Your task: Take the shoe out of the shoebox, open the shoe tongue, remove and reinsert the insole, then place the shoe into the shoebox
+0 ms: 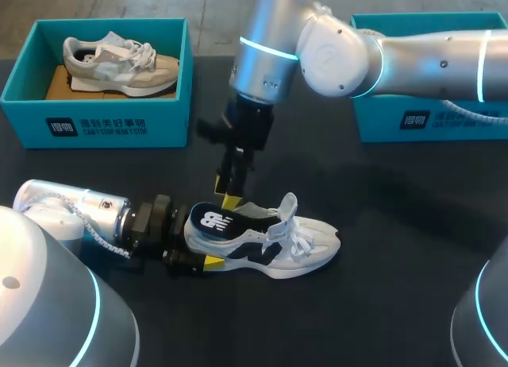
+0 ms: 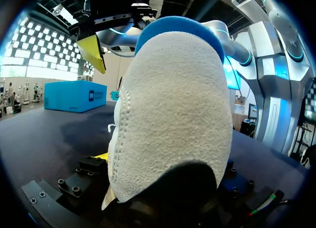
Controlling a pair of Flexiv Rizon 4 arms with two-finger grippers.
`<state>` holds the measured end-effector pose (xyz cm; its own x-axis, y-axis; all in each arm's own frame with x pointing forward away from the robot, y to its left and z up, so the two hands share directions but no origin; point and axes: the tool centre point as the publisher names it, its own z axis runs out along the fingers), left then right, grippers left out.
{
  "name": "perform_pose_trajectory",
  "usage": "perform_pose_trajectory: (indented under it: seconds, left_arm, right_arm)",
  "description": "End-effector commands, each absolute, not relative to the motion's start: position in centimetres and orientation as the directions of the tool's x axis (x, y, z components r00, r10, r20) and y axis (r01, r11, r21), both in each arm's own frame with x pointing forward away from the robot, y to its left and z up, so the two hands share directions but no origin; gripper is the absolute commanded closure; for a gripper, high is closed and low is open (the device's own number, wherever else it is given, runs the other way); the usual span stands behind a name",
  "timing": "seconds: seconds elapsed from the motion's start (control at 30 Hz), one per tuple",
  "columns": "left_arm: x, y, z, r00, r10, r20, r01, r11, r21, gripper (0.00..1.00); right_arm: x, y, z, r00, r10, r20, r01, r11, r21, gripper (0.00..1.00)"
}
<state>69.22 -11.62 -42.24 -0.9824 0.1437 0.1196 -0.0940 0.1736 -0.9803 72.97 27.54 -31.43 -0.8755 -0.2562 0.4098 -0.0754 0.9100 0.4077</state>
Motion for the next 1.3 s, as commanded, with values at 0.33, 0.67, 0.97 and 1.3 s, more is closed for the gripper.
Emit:
perform_pose_trajectory:
  seconds: [0.33, 0.67, 0.97, 1.3]
  left_arm:
    - [69.4, -11.5, -42.4, -0.983, 0.142, 0.12, -0.094, 0.173, -0.98, 1.0]
    - [69.4, -11.5, -42.4, -0.983, 0.142, 0.12, -0.094, 0.173, -0.98, 1.0]
    - [69.4, -11.5, -42.4, -0.983, 0.142, 0.12, -0.094, 0.173, -0.98, 1.0]
    - [69.4, -11.5, -42.4, -0.983, 0.142, 0.12, -0.094, 0.173, -0.98, 1.0]
  right_arm:
    - [72.2, 28.2, -32.9, -0.843, -0.266, 0.468, -0.062, 0.911, 0.407, 0.44]
    - [71.3, 28.4, -33.0, -0.828, -0.269, 0.492, -0.063, 0.916, 0.396, 0.48]
    - [70.6, 28.4, -32.9, -0.815, -0.28, 0.507, -0.068, 0.916, 0.396, 0.51]
    - [70.0, 27.9, -33.8, -0.805, -0.279, 0.523, -0.051, 0.912, 0.408, 0.51]
